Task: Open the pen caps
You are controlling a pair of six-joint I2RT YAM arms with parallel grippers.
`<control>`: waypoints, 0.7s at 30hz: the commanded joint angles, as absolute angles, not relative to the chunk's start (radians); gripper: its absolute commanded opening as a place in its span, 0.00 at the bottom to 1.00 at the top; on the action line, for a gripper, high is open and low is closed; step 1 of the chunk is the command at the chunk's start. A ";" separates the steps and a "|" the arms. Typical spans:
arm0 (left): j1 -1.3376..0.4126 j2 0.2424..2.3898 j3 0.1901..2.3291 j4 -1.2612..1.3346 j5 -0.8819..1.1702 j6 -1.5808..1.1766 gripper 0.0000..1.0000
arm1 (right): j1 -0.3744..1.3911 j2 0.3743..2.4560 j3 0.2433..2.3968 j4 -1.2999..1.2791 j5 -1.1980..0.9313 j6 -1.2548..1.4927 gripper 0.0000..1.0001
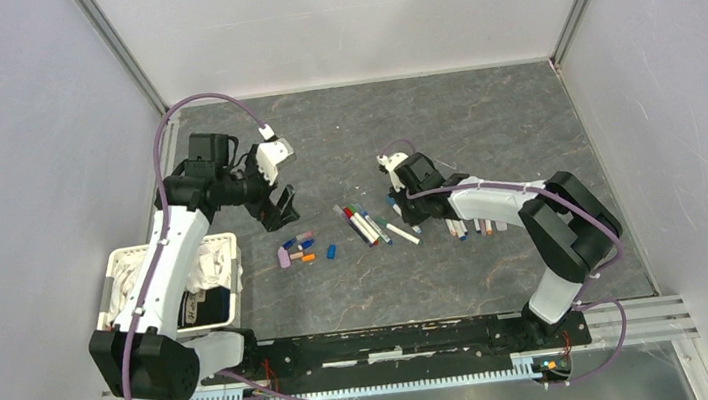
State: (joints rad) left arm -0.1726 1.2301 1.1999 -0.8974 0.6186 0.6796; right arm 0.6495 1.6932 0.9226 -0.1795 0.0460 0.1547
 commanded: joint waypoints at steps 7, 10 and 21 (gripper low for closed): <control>-0.247 1.200 1.016 -0.866 0.652 0.909 1.00 | 0.646 1.547 1.089 -0.274 -0.322 0.148 0.00; -0.298 1.153 0.967 -0.836 0.620 0.958 1.00 | 0.653 1.561 1.103 -0.293 -0.508 0.156 0.00; -0.393 1.170 0.953 -0.817 0.624 0.979 1.00 | 0.722 1.607 1.088 -0.266 -0.898 0.153 0.00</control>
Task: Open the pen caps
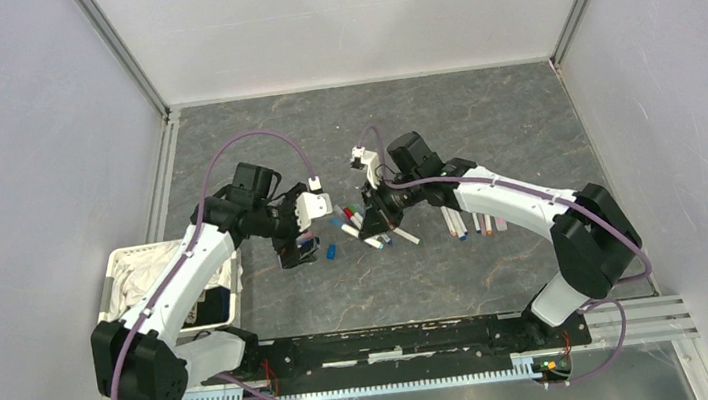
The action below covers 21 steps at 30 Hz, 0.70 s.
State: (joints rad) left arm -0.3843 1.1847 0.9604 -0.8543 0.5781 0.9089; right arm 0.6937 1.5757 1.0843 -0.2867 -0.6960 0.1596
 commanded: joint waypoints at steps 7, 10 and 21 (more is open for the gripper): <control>-0.401 1.194 0.976 -0.893 0.773 1.045 0.99 | 0.774 1.672 1.111 -0.287 -0.962 0.133 0.00; -0.418 1.201 0.979 -0.942 0.805 1.082 0.95 | 0.778 1.689 1.130 -0.285 -0.966 0.143 0.00; -0.465 1.210 0.937 -0.967 0.738 1.120 0.76 | 0.782 1.709 1.162 -0.279 -0.996 0.156 0.00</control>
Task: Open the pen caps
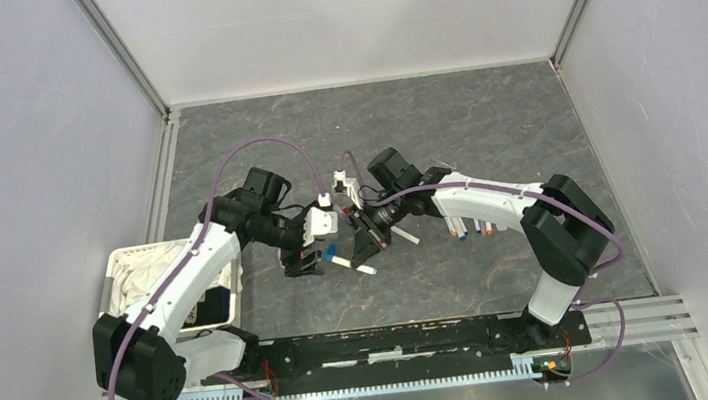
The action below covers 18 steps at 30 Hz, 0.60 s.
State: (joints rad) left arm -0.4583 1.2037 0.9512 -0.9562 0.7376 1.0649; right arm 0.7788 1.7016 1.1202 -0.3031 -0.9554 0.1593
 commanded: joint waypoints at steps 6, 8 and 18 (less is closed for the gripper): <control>-0.474 1.234 0.939 -0.959 0.746 1.119 0.60 | 0.782 1.716 1.163 -0.275 -1.014 0.158 0.00; -0.479 1.238 0.937 -0.958 0.741 1.119 0.52 | 0.783 1.719 1.163 -0.273 -1.017 0.161 0.00; -0.507 1.235 0.934 -0.959 0.738 1.101 0.06 | 0.787 1.756 1.145 -0.184 -1.016 0.259 0.22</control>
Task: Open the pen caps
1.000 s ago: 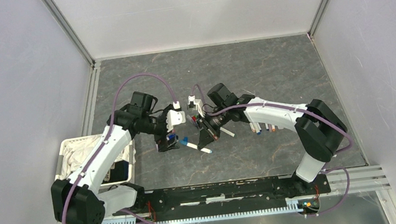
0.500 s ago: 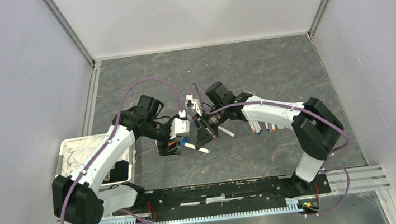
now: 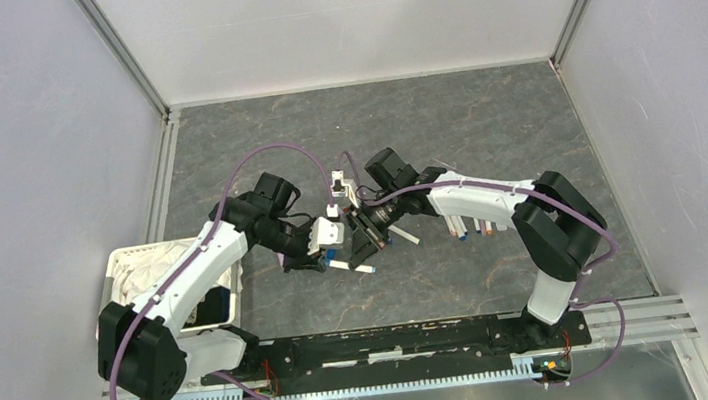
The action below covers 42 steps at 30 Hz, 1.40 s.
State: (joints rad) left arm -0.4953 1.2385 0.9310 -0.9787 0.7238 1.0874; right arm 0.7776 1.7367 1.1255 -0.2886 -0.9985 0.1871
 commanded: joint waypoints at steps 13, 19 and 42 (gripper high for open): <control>-0.508 1.240 0.961 -0.971 0.693 1.096 0.02 | 0.801 1.795 1.107 -0.046 -1.007 0.375 0.14; -0.469 1.259 0.985 -0.999 0.644 1.154 0.02 | 0.800 1.751 1.045 -0.072 -1.010 0.329 0.00; -0.170 1.385 0.994 -0.804 0.607 1.077 0.03 | 0.572 1.438 0.890 -0.293 -0.303 0.265 0.00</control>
